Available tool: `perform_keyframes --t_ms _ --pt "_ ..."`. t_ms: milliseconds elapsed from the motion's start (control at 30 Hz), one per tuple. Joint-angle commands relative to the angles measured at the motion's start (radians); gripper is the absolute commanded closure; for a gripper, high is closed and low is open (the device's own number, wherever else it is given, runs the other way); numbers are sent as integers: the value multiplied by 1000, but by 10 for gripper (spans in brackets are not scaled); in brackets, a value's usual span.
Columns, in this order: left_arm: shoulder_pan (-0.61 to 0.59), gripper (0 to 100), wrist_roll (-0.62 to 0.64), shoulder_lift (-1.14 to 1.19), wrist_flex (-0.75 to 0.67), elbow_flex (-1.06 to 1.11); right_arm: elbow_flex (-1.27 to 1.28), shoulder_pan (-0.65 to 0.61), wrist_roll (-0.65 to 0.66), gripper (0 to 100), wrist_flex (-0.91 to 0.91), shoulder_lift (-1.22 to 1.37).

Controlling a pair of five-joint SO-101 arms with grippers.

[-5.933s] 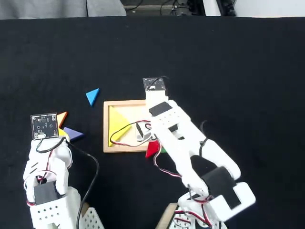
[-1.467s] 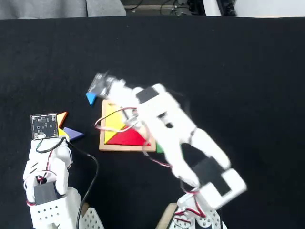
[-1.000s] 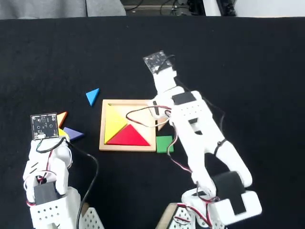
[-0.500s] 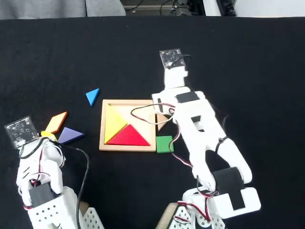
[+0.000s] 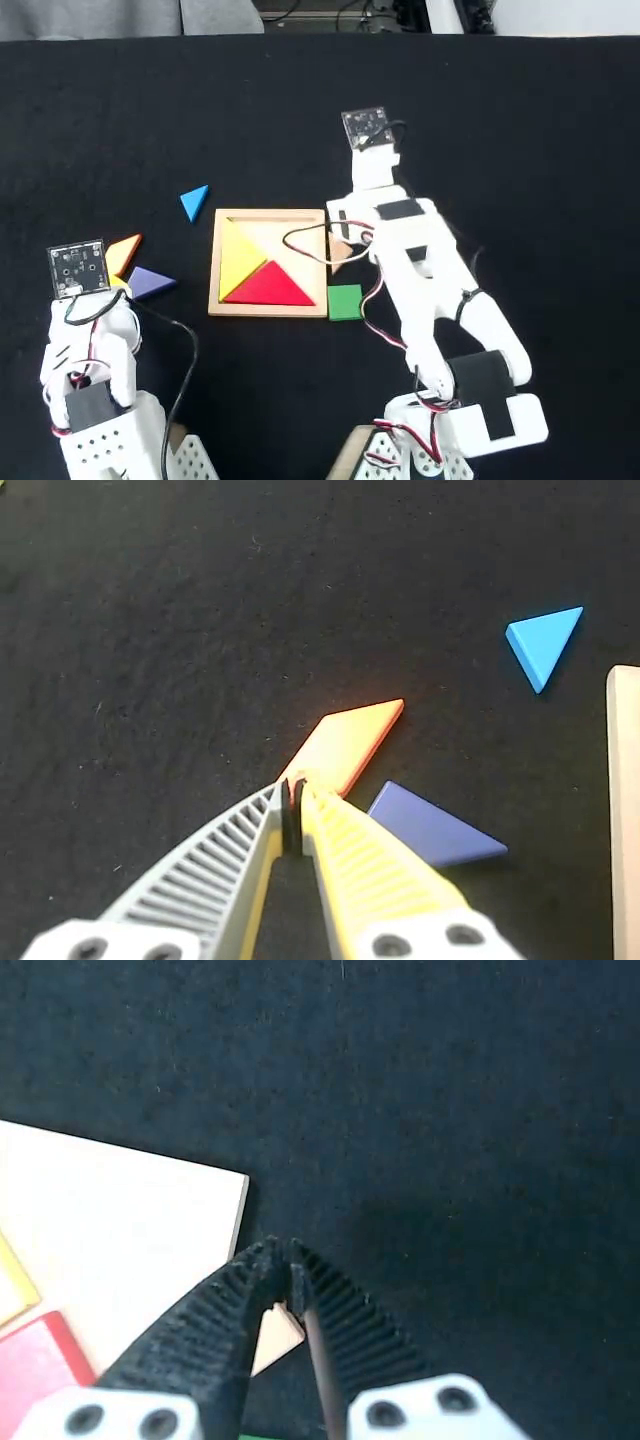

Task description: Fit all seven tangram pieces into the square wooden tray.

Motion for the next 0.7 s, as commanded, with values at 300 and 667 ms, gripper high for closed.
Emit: perform_keyframes --t_ms 300,667 --pt "202 948 -138 55 222 -460 41 12 17 986 -112 -5" --pt "331 953 -178 910 146 -944 39 12 17 986 -112 -5"
